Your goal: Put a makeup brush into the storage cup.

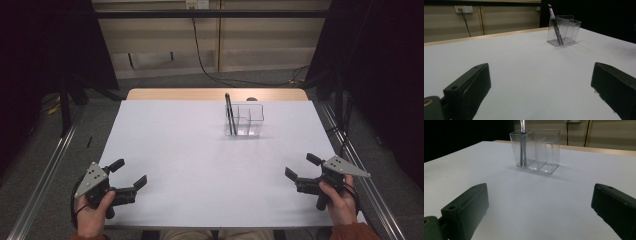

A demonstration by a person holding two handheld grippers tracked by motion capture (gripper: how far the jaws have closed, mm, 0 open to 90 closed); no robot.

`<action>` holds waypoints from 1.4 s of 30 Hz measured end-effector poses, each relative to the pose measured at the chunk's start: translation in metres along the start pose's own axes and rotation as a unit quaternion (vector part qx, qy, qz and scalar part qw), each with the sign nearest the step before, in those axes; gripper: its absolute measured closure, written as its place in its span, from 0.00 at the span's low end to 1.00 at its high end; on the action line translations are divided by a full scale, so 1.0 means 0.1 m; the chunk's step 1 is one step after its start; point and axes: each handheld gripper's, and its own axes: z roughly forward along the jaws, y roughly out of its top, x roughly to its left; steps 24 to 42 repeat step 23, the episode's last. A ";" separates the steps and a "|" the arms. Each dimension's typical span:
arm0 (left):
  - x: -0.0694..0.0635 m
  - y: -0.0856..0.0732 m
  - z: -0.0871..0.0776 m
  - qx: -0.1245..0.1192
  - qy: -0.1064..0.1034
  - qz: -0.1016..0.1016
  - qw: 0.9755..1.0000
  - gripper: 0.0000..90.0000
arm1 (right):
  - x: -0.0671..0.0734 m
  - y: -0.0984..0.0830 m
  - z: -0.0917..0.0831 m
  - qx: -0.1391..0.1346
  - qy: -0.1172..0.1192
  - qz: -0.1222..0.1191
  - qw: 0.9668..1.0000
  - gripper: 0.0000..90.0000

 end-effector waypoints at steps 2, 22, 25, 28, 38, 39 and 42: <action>0.00 0.00 -0.01 0.000 -0.001 0.000 1.000 0.03 | 0.00 -0.01 -0.03 -0.001 -0.002 0.000 1.000 0.01; -0.01 0.01 0.03 0.006 -0.008 0.011 1.000 0.03 | 0.01 -0.05 -0.11 -0.013 0.002 -0.001 1.000 0.00; -0.02 0.01 0.03 0.007 -0.007 0.012 1.000 0.03 | 0.01 -0.05 -0.11 -0.013 0.002 0.001 1.000 0.00; -0.02 0.01 0.03 0.007 -0.007 0.012 1.000 0.03 | 0.01 -0.05 -0.11 -0.013 0.002 0.001 1.000 0.00; -0.02 0.01 0.03 0.007 -0.007 0.012 1.000 0.03 | 0.01 -0.05 -0.11 -0.013 0.002 0.001 1.000 0.00; -0.02 0.01 0.03 0.007 -0.007 0.012 1.000 0.03 | 0.01 -0.05 -0.11 -0.013 0.002 0.001 1.000 0.00; -0.02 0.01 0.03 0.007 -0.007 0.012 1.000 0.03 | 0.01 -0.05 -0.11 -0.013 0.002 0.001 1.000 0.00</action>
